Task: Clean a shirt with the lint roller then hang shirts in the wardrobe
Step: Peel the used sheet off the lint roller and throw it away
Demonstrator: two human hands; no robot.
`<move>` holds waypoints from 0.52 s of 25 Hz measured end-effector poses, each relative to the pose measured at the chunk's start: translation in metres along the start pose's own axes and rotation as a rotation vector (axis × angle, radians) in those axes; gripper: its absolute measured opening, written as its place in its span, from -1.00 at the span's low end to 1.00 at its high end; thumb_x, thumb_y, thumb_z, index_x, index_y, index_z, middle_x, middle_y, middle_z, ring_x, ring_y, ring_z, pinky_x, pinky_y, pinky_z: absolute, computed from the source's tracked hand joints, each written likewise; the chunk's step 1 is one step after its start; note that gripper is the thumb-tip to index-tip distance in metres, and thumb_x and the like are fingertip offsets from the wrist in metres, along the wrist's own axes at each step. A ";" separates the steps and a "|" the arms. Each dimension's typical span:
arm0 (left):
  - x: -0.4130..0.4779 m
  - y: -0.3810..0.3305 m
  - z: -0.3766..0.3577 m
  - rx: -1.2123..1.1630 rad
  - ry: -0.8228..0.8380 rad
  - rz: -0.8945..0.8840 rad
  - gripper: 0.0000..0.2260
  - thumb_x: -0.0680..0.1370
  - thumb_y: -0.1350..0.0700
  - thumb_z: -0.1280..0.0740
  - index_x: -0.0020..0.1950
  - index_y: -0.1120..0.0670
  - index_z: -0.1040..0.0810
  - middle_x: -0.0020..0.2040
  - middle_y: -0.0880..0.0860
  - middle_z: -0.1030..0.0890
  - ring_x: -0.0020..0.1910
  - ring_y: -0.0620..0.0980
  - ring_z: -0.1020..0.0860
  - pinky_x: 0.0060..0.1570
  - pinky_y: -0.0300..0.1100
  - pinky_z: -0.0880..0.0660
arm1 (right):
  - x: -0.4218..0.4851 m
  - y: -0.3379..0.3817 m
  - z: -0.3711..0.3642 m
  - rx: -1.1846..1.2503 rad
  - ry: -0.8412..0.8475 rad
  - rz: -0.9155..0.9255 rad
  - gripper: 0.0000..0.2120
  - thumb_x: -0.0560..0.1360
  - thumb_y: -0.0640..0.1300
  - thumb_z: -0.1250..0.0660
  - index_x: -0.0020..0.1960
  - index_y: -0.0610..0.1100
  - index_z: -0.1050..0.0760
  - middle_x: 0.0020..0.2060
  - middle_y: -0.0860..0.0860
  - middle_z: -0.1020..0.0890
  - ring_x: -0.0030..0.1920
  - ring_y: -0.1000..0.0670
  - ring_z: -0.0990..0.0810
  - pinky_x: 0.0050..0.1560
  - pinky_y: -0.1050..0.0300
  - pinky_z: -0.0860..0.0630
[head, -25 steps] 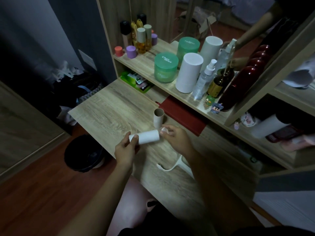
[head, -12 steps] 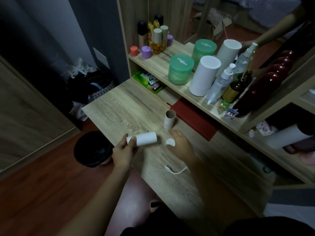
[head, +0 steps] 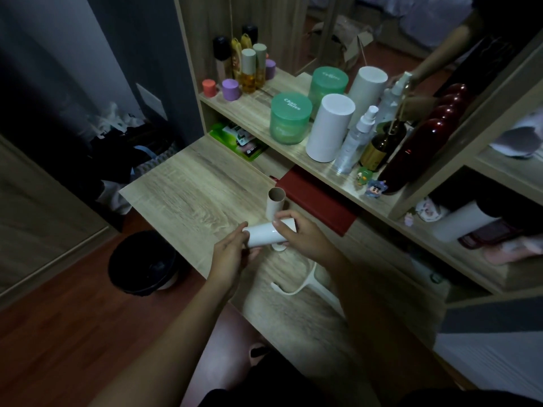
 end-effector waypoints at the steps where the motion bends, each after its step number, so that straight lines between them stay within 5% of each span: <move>1: 0.002 0.003 0.001 0.029 0.009 0.010 -0.70 0.56 0.19 -0.26 0.30 0.10 -0.49 -0.04 0.06 -0.63 -0.07 0.14 -0.58 0.09 -0.03 -0.51 | 0.000 -0.003 0.004 -0.025 -0.020 0.008 -0.80 0.46 0.09 -0.33 0.05 0.07 -0.48 -0.08 0.05 -0.59 -0.06 -0.02 -0.63 -0.03 0.00 -0.61; 6: 0.005 0.011 0.003 0.144 -0.012 -0.009 -0.66 0.51 0.14 -0.37 0.28 0.12 -0.51 -0.08 0.08 -0.63 -0.13 0.09 -0.58 0.11 0.01 -0.52 | -0.007 -0.015 0.018 -0.030 -0.065 0.009 -0.93 0.41 0.08 -0.36 -0.15 0.15 -0.48 -0.13 0.09 -0.63 -0.07 0.00 -0.63 -0.04 -0.11 -0.61; 9: 0.008 0.019 0.000 0.172 -0.045 -0.026 -0.68 0.52 0.13 -0.36 0.27 0.09 -0.50 -0.07 0.07 -0.62 -0.12 0.01 -0.60 0.07 -0.08 -0.54 | -0.011 -0.020 0.032 0.065 -0.133 -0.018 -0.88 0.44 -0.05 -0.39 -0.09 0.02 -0.45 -0.14 0.07 -0.58 -0.07 0.00 -0.60 -0.04 -0.06 -0.59; 13: 0.007 0.021 -0.008 0.742 -0.016 -0.185 -0.64 0.46 0.14 -0.39 0.25 0.05 -0.51 0.02 0.02 -0.61 0.03 0.00 -0.58 0.00 -0.27 -0.46 | -0.022 -0.022 0.049 0.107 -0.246 0.006 -0.79 0.42 -0.10 -0.43 -0.06 -0.10 -0.43 -0.16 0.10 -0.55 -0.16 0.14 -0.55 -0.22 0.23 -0.51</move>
Point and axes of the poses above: each hand's wrist, its own x-axis towards the middle knuckle, its own z-axis out of the back of the hand, y = z × x, the point moved 7 cm from there along x, towards the middle knuckle
